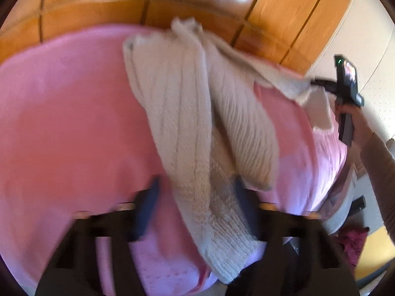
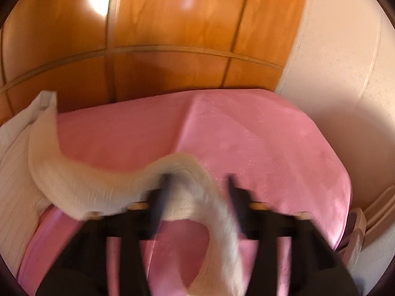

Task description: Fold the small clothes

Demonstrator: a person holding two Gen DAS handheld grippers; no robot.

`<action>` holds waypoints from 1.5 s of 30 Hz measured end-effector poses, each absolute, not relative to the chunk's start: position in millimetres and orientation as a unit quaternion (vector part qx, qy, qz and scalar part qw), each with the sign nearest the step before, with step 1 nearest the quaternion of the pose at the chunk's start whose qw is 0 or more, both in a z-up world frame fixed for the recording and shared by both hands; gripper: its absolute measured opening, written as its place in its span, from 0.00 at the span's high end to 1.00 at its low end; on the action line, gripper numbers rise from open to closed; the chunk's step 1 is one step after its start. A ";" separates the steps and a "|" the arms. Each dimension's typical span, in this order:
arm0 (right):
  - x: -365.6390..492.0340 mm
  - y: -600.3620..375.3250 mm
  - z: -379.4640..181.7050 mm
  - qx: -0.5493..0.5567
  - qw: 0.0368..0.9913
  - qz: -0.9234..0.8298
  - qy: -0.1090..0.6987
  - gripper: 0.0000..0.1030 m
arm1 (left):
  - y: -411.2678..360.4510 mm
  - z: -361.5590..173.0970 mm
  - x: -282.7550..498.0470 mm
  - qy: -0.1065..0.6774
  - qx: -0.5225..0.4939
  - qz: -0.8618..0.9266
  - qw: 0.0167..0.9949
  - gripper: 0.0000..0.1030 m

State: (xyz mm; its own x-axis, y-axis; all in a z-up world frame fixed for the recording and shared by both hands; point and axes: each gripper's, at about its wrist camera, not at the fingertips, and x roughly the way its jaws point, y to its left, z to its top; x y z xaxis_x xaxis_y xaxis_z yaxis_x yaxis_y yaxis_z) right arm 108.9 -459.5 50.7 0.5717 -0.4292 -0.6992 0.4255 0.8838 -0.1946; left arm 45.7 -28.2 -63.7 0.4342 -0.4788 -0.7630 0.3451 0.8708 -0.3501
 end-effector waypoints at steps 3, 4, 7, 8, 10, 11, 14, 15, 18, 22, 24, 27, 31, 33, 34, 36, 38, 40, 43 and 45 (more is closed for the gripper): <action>91.2 -439.1 54.3 0.020 0.897 -0.204 0.391 0.35 | -10.1 -69.2 50.4 0.485 -0.096 -0.242 0.835 0.94; 86.8 -434.2 53.0 0.033 0.901 -0.184 0.392 0.32 | -3.9 -66.6 50.6 0.484 -0.106 -0.246 0.833 0.94; 62.9 -403.8 48.6 0.108 0.902 -0.068 0.413 0.29 | 10.2 -55.5 63.1 0.469 -0.114 -0.241 0.842 0.95; 57.6 -393.7 45.2 0.136 0.896 -0.026 0.422 0.29 | 18.5 -49.4 65.7 0.462 -0.115 -0.235 0.848 0.95; 43.5 -364.5 33.7 0.194 0.873 0.070 0.443 0.29 | 36.6 -34.0 77.6 0.441 -0.121 -0.211 0.864 0.95; 37.4 -346.3 28.1 0.209 0.860 0.109 0.453 0.30 | 54.9 -21.2 91.3 0.425 -0.129 -0.188 0.876 0.95; 21.1 -290.8 9.2 0.257 0.816 0.203 0.476 0.32 | 107.4 18.1 122.3 0.381 -0.135 -0.124 0.906 0.95; 18.8 -270.7 1.8 0.282 0.794 0.236 0.485 0.32 | 127.5 37.7 140.3 0.361 -0.116 -0.086 0.921 0.95; 23.2 -236.8 -10.0 0.304 0.766 0.271 0.498 0.32 | 169.8 75.1 193.2 0.331 -0.099 0.019 0.938 0.93; 35.8 -214.7 -15.2 0.330 0.760 0.266 0.493 0.51 | 209.2 101.9 233.4 0.293 -0.117 0.129 0.940 0.29; 40.9 -211.0 -10.9 0.332 0.765 0.264 0.484 0.71 | 211.4 94.9 222.4 0.277 -0.168 0.079 0.943 0.29; 48.3 -210.3 -0.7 0.315 0.783 0.254 0.472 0.87 | 187.0 56.8 210.9 0.328 -0.192 -0.001 0.925 0.39; 47.0 -233.3 25.9 0.306 0.816 0.228 0.434 0.89 | 122.0 -23.0 200.5 0.430 -0.234 -0.154 0.858 0.55; 50.7 -246.2 37.0 0.314 0.827 0.214 0.414 0.89 | 96.9 -45.9 197.8 0.453 -0.244 -0.195 0.835 0.55; 53.9 -254.9 44.5 0.316 0.835 0.202 0.403 0.89 | 80.3 -57.9 196.1 0.465 -0.247 -0.209 0.824 0.55; 54.8 -268.0 53.6 0.318 0.844 0.188 0.388 0.90 | 60.8 -79.6 194.5 0.484 -0.283 -0.237 0.793 0.55; 56.0 -274.7 58.9 0.319 0.850 0.178 0.379 0.90 | 49.7 -96.3 196.1 0.498 -0.318 -0.245 0.768 0.55; 57.6 -281.9 60.2 0.317 0.853 0.168 0.378 0.90 | 46.5 -99.5 192.5 0.475 -0.346 -0.238 0.773 0.56; 60.1 -280.5 58.1 0.305 0.856 0.165 0.383 0.90 | 39.1 -102.0 189.5 0.480 -0.369 -0.256 0.753 0.94; 57.8 -276.7 67.2 0.288 0.863 0.170 0.378 0.90 | 49.0 -86.8 184.3 0.464 -0.366 -0.257 0.764 0.95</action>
State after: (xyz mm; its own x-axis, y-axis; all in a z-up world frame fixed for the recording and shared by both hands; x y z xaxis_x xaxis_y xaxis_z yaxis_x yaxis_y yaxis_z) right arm 57.8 -276.7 67.2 0.6559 0.5110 -0.5556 -0.0753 0.7767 0.6254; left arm 184.3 49.0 -86.8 0.4364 -0.7334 -0.5213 0.0535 0.5995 -0.7986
